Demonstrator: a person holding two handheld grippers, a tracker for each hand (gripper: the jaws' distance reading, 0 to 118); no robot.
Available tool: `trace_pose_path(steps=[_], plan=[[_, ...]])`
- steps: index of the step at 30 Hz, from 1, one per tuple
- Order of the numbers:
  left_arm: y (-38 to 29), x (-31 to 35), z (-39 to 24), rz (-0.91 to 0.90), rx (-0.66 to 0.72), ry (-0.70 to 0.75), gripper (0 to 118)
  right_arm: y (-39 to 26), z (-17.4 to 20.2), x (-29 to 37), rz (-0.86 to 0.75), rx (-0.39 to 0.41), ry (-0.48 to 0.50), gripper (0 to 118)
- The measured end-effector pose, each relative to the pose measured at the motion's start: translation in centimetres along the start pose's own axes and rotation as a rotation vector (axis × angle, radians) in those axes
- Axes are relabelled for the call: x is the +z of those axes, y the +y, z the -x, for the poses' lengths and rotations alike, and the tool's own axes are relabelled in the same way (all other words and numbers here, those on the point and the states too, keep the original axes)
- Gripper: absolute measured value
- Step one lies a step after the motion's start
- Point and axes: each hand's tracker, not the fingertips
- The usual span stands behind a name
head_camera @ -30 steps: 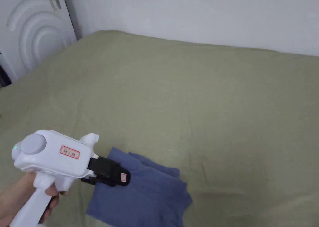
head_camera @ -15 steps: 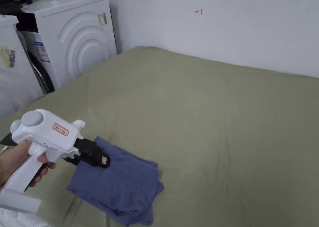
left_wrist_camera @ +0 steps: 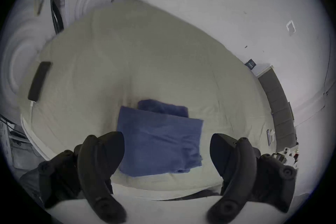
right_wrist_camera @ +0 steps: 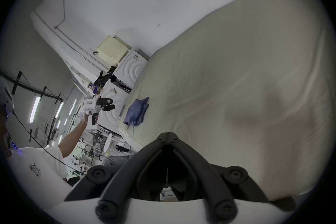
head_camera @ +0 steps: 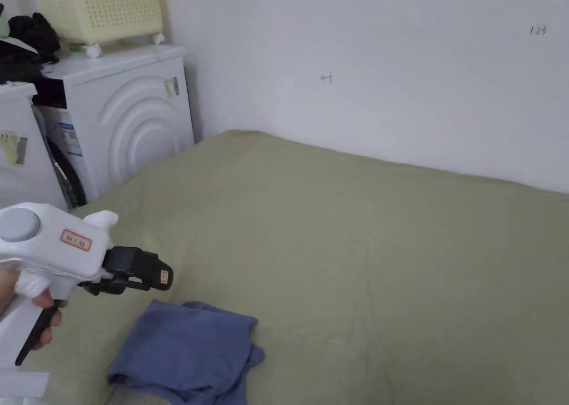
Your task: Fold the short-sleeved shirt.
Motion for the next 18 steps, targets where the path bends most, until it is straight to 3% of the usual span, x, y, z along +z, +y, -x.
trace_pose_path(steps=[2,5,6,8,10,15,18], plan=[[-0.1,0.3,-3.7,-0.019,-0.049,-0.065,101,0.7,1.3,1.1,-0.053,0.059,-0.058,0],[-3.8,2.1,-11.9,-0.136,-0.145,-0.124,97,1.9,4.0,2.3,-0.141,0.223,-0.245,0],[-4.8,2.1,-14.7,-0.209,-0.161,-0.127,91,2.4,5.1,2.5,-0.179,0.279,-0.351,0],[-8.0,3.1,-19.4,-0.307,-0.181,-0.099,59,2.9,7.2,2.9,-0.269,0.410,-0.492,0],[-10.2,3.5,-23.9,-0.392,-0.207,-0.085,0,3.3,9.1,3.5,-0.358,0.479,-0.582,0],[-15.6,3.7,-33.0,-0.616,-0.359,0.041,0,3.7,12.5,4.2,-0.552,0.631,-0.757,0],[-17.6,2.9,-37.2,-0.711,-0.396,0.072,0,4.2,13.6,4.1,-0.616,0.645,-0.769,0]])
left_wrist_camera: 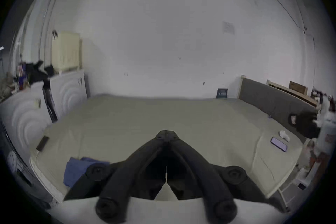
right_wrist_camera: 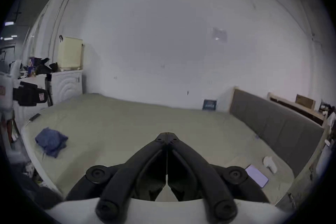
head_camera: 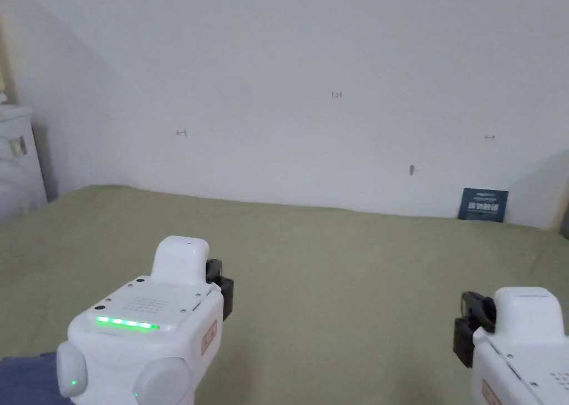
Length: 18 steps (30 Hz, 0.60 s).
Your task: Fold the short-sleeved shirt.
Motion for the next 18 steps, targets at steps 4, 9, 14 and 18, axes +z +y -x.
trace_pose_path(steps=[4,9,14,18], plan=[[0.5,-0.9,-4.5,-0.003,-0.040,-0.012,0,0.7,0.3,0.1,-0.023,-0.003,-0.006,0],[1.4,-1.1,-5.8,-0.020,-0.009,-0.027,1,1.4,-0.1,0.5,-0.050,0.020,-0.016,0],[1.6,-0.9,-5.9,-0.032,-0.014,-0.022,1,1.8,-0.2,0.8,-0.064,0.016,-0.023,0],[1.7,-0.9,-5.9,-0.033,-0.028,-0.017,2,1.8,-0.3,0.9,-0.067,0.006,-0.029,0]])
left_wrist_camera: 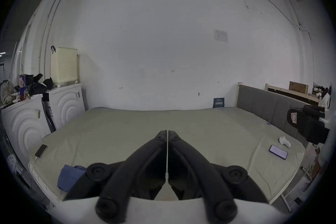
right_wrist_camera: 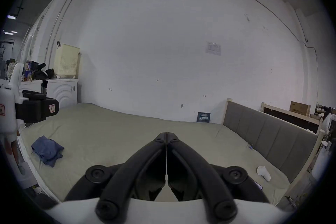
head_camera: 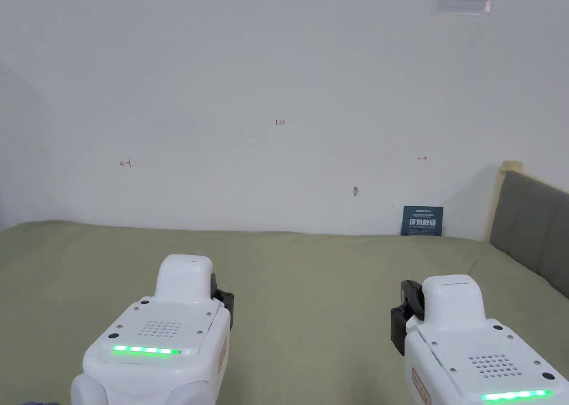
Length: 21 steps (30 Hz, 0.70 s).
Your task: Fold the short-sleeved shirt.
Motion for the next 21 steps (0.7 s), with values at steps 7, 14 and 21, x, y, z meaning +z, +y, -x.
trace_pose_path(steps=[7,14,21], plan=[[0.1,-0.5,-0.2,0.022,-0.008,0.046,108,0.0,-0.2,-1.0,0.028,0.010,-0.004,103],[0.5,-0.5,0.0,0.001,-0.008,0.061,113,-0.1,-0.2,-0.3,-0.003,-0.031,-0.034,118],[0.9,0.1,0.0,-0.032,-0.006,0.039,113,0.3,-0.4,-0.3,-0.008,-0.033,-0.038,118]])
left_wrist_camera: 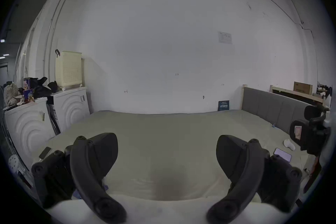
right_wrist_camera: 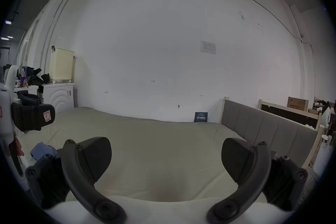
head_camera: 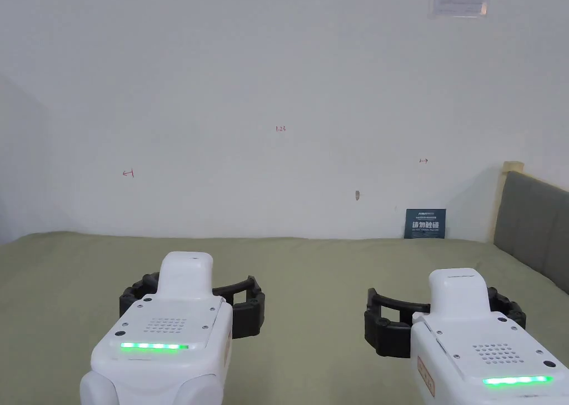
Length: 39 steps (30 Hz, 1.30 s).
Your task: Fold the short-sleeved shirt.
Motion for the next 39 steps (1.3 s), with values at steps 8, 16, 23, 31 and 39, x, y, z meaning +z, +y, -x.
trace_pose_path(steps=[8,16,23,31,39], plan=[[0.4,0.6,0.0,0.031,-0.014,-0.034,112,1.3,-0.1,-0.2,0.032,-0.026,0.050,118],[1.1,1.2,0.3,0.052,-0.008,-0.034,112,2.9,0.8,-0.4,0.155,0.078,-0.035,118],[1.3,1.5,1.0,0.058,0.017,0.009,112,2.3,0.9,0.2,0.091,0.104,-0.032,118],[1.0,1.5,1.8,0.054,0.034,0.027,112,2.6,0.5,0.1,0.063,0.069,0.000,118],[1.2,1.7,1.8,0.046,0.032,0.011,112,2.5,-0.1,-0.4,0.082,0.028,-0.001,118]])
